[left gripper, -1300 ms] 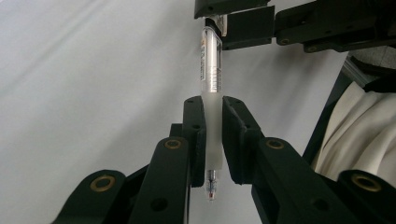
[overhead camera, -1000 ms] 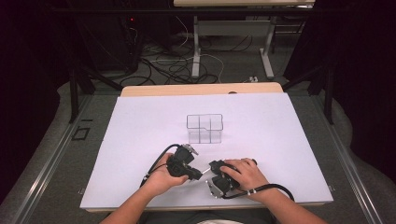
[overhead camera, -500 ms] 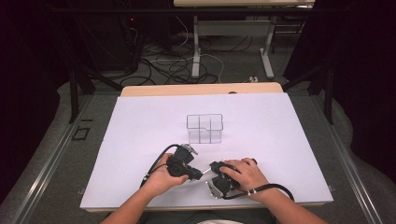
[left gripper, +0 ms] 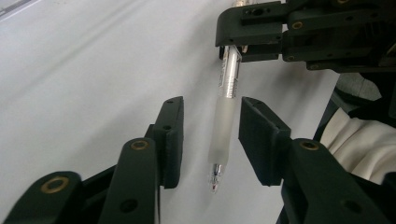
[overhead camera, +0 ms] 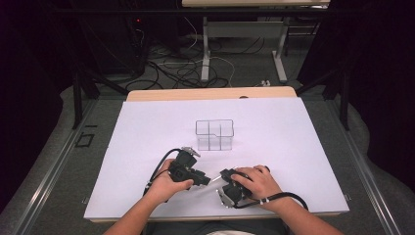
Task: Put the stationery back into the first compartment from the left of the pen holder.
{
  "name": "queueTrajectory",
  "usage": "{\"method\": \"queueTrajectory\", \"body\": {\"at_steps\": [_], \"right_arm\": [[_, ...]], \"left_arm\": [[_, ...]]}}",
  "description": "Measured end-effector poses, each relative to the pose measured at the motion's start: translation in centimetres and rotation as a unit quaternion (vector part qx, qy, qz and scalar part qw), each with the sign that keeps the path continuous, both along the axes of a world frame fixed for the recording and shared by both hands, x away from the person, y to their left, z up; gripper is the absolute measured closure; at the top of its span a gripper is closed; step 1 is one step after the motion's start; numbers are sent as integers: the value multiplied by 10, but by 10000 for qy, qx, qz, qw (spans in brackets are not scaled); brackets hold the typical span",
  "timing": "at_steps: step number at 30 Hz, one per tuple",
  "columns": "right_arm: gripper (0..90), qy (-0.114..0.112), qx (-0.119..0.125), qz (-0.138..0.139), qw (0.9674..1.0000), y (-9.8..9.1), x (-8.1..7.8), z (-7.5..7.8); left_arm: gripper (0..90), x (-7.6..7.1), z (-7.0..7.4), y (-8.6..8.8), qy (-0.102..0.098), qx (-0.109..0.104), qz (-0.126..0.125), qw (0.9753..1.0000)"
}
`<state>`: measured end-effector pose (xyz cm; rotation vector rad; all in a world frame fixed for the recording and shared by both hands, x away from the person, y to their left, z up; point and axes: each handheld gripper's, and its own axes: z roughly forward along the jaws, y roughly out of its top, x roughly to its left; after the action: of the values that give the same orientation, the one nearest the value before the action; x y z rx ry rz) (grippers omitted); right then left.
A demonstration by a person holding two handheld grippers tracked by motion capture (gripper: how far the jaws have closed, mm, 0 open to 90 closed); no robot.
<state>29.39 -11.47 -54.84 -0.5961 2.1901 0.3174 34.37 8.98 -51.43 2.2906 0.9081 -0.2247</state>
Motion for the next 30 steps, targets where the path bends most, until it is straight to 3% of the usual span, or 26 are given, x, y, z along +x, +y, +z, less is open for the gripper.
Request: {"method": "queueTrajectory", "body": {"at_steps": [4,8,12,13,14,16,18,21,22,24,29,30], "right_arm": [[786,-19,37,6,10000,-1,0,0],[786,-21,36,-11,10000,-1,0,1],[787,-40,86,-32,10000,-2,0,2],[787,-111,148,-16,9998,-2,0,1],[787,-19,49,-53,10000,-2,1,2],[787,-19,94,-35,9999,-2,1,2],[787,-108,198,-25,9997,-3,2,2],[787,-8,165,-60,9998,-4,3,4],[787,-71,315,-94,9994,-5,3,3],[788,-24,272,-84,9996,-5,4,7],[789,105,704,-217,9972,-7,5,7],[789,145,689,-160,9974,-6,7,11]], "left_arm": [[570,2,0,5,-51,-43,113,9999],[523,4,-3,11,-223,-68,272,9994],[479,9,-5,19,-528,10,370,9979],[474,10,-5,22,-652,96,386,9971],[460,12,-5,24,-727,167,386,9965],[446,15,-6,29,-912,261,400,9947],[421,16,-7,32,-1052,297,573,9924],[397,19,-8,36,-1181,279,722,9900],[391,20,-8,38,-1251,294,757,9888],[383,22,-8,43,-1240,222,859,9883],[335,25,-8,53,-1194,184,1169,9858],[333,25,-9,55,-1165,154,1241,9853]]}}
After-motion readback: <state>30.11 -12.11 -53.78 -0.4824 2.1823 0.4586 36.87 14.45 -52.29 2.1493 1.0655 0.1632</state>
